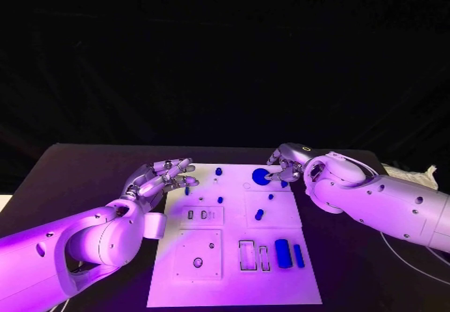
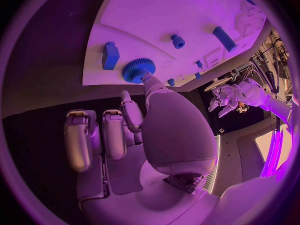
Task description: Assemble the parts on the task board
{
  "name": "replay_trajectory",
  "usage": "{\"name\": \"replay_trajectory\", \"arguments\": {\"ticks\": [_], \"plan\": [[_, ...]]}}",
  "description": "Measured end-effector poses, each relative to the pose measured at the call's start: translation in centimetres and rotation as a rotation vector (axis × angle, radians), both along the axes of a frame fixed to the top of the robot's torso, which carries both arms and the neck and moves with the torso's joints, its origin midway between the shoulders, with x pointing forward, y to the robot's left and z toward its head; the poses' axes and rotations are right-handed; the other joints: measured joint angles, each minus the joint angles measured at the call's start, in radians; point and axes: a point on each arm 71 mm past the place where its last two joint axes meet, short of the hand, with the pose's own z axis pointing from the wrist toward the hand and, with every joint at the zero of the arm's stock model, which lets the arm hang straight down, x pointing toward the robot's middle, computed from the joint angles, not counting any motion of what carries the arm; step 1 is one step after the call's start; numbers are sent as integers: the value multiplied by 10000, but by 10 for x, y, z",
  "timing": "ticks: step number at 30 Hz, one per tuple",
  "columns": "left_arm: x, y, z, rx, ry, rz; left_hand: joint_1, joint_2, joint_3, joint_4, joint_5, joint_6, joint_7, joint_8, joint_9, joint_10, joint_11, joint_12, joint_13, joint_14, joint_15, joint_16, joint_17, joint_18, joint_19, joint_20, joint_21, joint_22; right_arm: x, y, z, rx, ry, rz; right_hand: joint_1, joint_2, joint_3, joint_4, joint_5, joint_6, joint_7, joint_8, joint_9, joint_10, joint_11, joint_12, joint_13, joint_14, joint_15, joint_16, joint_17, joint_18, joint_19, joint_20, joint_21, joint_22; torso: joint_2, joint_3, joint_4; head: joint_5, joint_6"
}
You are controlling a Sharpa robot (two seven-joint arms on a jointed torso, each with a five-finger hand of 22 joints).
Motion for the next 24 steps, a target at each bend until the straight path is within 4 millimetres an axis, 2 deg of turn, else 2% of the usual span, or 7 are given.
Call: {"name": "replay_trajectory", "arguments": {"ticks": [10,13,21,24], "plan": [[0,0,0,10,1,-6,0,0,-12,-12,0,0,0,0,0,0,0,0,1,0,0,0,-1,2,0,0,0,6,2,8,-6,-75,244,63,89,90,-69,69,0,34,39,0,0,198,22,539,568,-1,-1,204,-1,-1,20,51,72,-1,0,-7,-16,25,-60],[1,0,0,12,4,-8,0,0,-12,-12,0,0,0,0,0,0,0,0,1,0,0,0,-1,0,0,0,0,5,2,9,-6,-82,271,81,89,90,-68,69,0,33,39,0,0,240,-6,579,631,-1,-1,204,-2,-154,20,52,73,-2,0,-7,-17,23,-85],[1,1,-1,26,15,0,0,0,-12,-12,0,0,0,0,0,0,0,0,1,0,0,0,-2,0,0,0,0,5,2,12,-7,-83,335,133,89,89,-68,68,0,69,75,0,1,314,-4,759,720,-1,-2,281,-3,-154,20,51,74,-3,1,-8,-12,17,-127],[1,1,-1,29,19,-1,0,0,-12,-11,0,0,0,0,0,-36,36,0,2,0,0,0,15,1,0,0,43,4,2,13,-7,-80,352,147,154,155,-41,96,0,105,40,0,1,314,-4,811,721,-1,-2,281,-3,-154,20,52,116,-3,1,-8,-10,22,-140]]}}
